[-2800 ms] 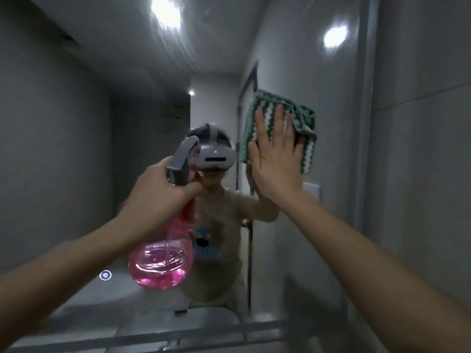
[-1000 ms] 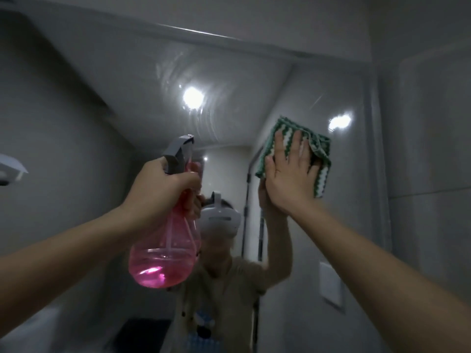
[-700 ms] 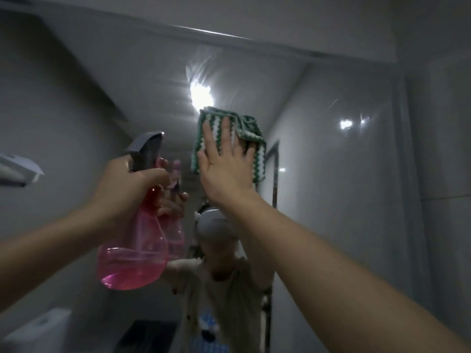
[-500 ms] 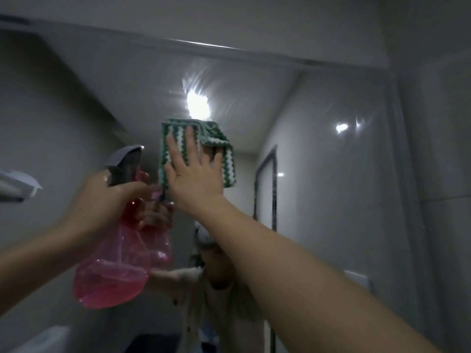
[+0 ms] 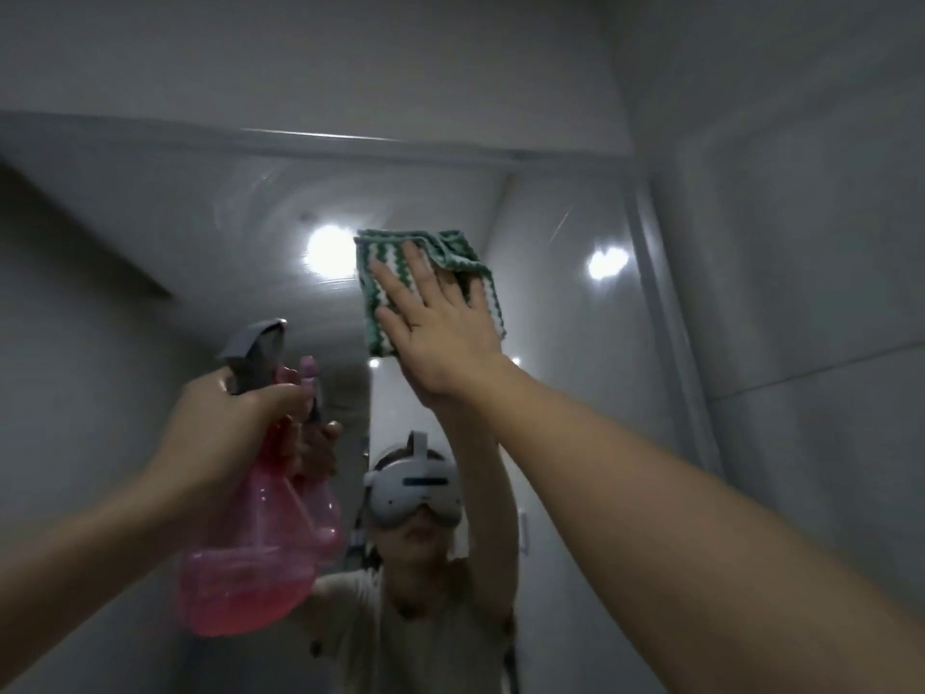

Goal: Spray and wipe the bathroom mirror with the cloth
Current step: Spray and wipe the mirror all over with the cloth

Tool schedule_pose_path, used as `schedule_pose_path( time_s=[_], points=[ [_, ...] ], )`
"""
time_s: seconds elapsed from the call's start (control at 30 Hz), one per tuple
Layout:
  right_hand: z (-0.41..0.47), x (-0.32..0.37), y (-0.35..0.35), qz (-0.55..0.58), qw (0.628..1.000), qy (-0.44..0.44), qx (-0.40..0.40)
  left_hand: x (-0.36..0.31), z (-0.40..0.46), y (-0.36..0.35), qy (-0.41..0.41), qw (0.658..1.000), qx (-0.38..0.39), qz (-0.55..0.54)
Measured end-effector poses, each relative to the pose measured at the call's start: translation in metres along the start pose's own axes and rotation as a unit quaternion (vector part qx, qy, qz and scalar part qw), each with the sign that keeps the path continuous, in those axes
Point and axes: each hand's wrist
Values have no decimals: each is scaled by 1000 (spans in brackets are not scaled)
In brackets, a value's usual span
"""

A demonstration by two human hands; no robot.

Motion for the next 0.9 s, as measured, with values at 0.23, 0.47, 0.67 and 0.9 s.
schedule_pose_path(
  time_s=[0.23, 0.47, 0.67, 0.9],
  points=[
    [-37, -94, 14, 17, 995, -94, -13, 15, 6, -74, 55, 991, 58, -108],
    [-68, -141, 18, 7, 989, -146, -31, 18, 8, -112, 34, 994, 83, -69],
    [-71, -137, 17, 8, 985, -169, -40, 15, 15, -111, 40, 992, 109, -58],
    [-33, -55, -2, -4, 971, -229, -76, -6, 31, -43, -15, 998, 64, -13]
  ],
)
Point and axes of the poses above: each hand's wrist, its own z-axis towards the middle knuckle, its own y-axis out of the back of the hand, x = y × z, and after that the axes turned 2 degrees about -x, right-handed
